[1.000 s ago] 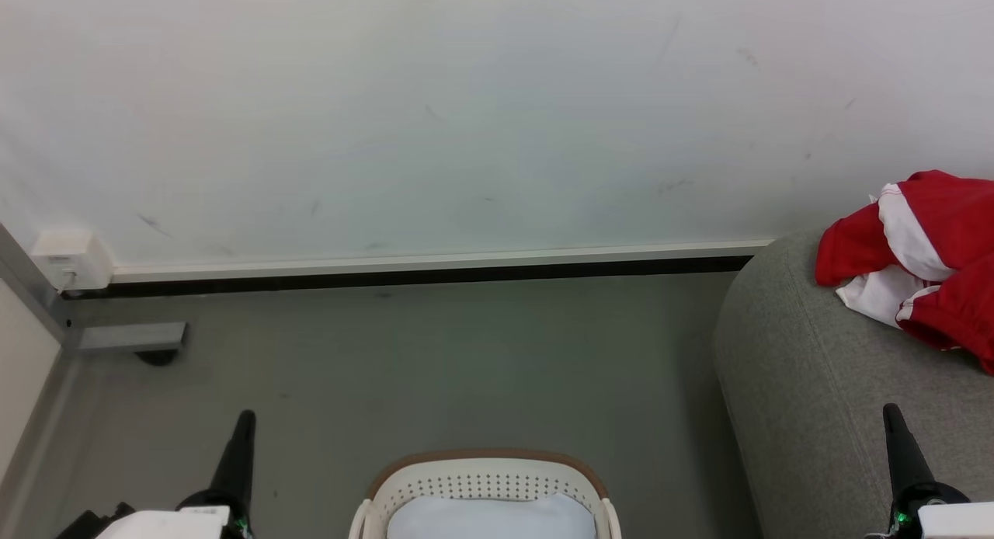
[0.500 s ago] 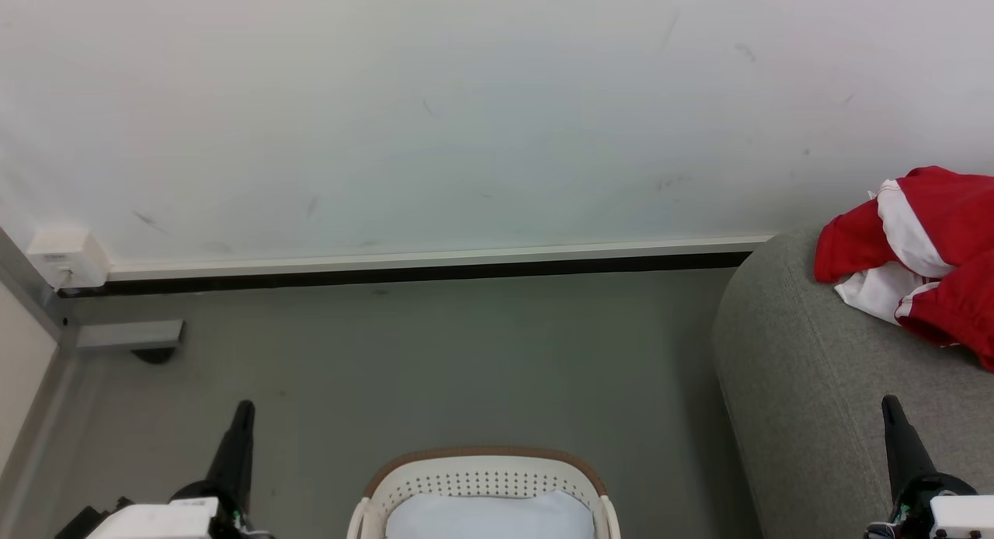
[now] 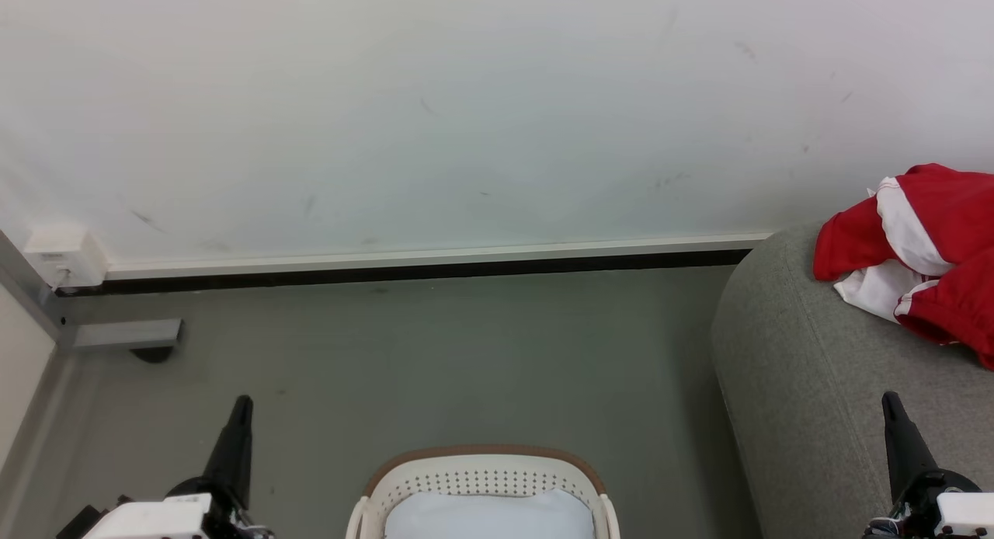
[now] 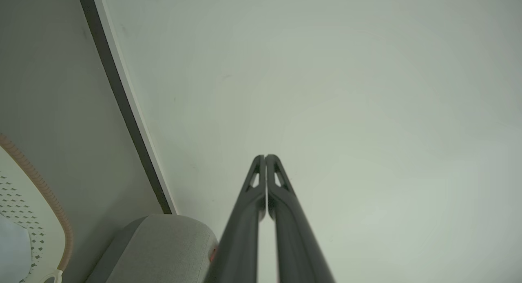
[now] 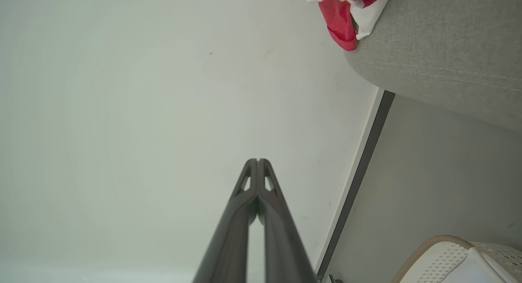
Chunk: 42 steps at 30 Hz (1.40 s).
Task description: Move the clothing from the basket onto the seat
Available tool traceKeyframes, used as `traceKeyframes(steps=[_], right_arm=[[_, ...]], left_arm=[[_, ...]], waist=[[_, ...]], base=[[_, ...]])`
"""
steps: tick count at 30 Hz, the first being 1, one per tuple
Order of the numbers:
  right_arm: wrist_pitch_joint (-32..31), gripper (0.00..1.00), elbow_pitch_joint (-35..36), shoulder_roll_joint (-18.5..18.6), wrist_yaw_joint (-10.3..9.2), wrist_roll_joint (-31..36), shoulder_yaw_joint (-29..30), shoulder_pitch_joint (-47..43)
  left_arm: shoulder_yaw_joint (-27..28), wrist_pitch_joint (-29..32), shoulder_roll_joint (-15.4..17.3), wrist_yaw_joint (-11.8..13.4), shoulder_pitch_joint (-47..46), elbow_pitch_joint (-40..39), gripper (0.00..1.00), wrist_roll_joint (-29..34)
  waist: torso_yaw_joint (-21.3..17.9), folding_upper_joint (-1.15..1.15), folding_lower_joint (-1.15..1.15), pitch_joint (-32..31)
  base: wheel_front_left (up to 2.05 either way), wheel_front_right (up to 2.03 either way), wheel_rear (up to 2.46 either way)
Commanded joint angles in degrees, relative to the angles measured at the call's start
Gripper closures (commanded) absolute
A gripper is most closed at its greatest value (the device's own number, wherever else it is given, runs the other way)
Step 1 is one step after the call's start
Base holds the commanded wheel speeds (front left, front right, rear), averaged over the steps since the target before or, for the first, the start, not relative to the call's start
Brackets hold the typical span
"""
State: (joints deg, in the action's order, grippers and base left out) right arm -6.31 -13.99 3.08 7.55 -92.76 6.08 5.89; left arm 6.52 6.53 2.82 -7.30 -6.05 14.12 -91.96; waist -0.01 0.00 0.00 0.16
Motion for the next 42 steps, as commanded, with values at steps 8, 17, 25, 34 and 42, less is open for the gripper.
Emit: traceKeyframes(steps=[8, 17, 25, 34, 42], right_arm=[[-0.13, 1.00, -0.16, 0.13, -0.12, 0.17, 0.26, 0.79], [-0.09, 1.00, -0.16, 0.08, -0.12, 0.23, 0.31, 0.79], [-0.13, 1.00, -0.16, 0.04, -0.12, 0.28, 0.35, 0.80], [-0.18, 1.00, -0.17, 0.00, -0.12, 0.34, 0.39, 0.80], [-0.20, 1.00, -0.17, -0.02, -0.12, 0.38, 0.41, 0.81]], left_arm=[[0.17, 0.25, 0.09, -0.34, -0.56, 0.02, 1.00, -0.78], [0.16, 0.25, 0.10, -0.34, -0.56, 0.01, 1.00, -0.79], [0.16, 0.25, 0.10, -0.34, -0.56, 0.01, 1.00, -0.79], [0.15, 0.24, 0.10, -0.35, -0.56, 0.01, 1.00, -0.79], [0.14, 0.24, 0.10, -0.35, -0.56, 0.00, 1.00, -0.80]], waist=[[0.01, 0.00, 0.00, 0.00], [0.01, 0.00, 0.00, 0.00], [0.01, 0.00, 0.00, 0.00], [0.01, 0.00, 0.00, 0.00], [0.01, 0.00, 0.00, 0.00]], base=[[0.00, 0.00, 0.00], [0.00, 0.00, 0.00], [0.00, 0.00, 0.00], [0.00, 0.00, 0.00], [0.00, 0.00, 0.00]])
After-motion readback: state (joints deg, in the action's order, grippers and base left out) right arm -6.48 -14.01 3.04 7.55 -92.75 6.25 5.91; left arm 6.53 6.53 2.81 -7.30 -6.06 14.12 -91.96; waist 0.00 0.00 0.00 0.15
